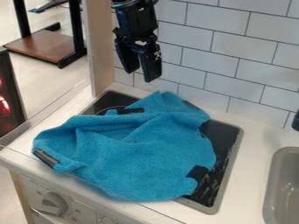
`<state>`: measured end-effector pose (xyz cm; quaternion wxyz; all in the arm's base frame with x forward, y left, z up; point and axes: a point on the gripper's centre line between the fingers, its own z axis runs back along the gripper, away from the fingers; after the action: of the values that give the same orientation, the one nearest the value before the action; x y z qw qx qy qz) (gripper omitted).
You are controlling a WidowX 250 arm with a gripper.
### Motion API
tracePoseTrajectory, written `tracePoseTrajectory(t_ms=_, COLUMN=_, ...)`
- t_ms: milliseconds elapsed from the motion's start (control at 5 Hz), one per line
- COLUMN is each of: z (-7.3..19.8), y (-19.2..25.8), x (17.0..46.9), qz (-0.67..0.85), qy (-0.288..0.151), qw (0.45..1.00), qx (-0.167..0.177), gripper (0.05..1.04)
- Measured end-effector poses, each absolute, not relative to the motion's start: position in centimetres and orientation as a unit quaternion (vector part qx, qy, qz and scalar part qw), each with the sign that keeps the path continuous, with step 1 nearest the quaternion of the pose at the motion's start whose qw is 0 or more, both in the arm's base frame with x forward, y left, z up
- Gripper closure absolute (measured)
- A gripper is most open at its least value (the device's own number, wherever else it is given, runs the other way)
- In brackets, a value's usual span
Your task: Unfold the cloth from center to left top
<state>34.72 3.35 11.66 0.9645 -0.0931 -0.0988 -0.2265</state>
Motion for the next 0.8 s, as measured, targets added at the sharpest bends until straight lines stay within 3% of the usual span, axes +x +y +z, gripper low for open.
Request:
tracePoseTrajectory(t_ms=400, z=8.3, y=3.9, x=34.4, qz=-0.211, qy=-0.054, qw=0.971, qx=-0.097, gripper=0.085)
tracePoseTrajectory(t_ms=800, z=6.9, y=7.4, x=34.6, qz=-0.183, qy=-0.048, qw=0.98, qx=-0.058, gripper=0.085)
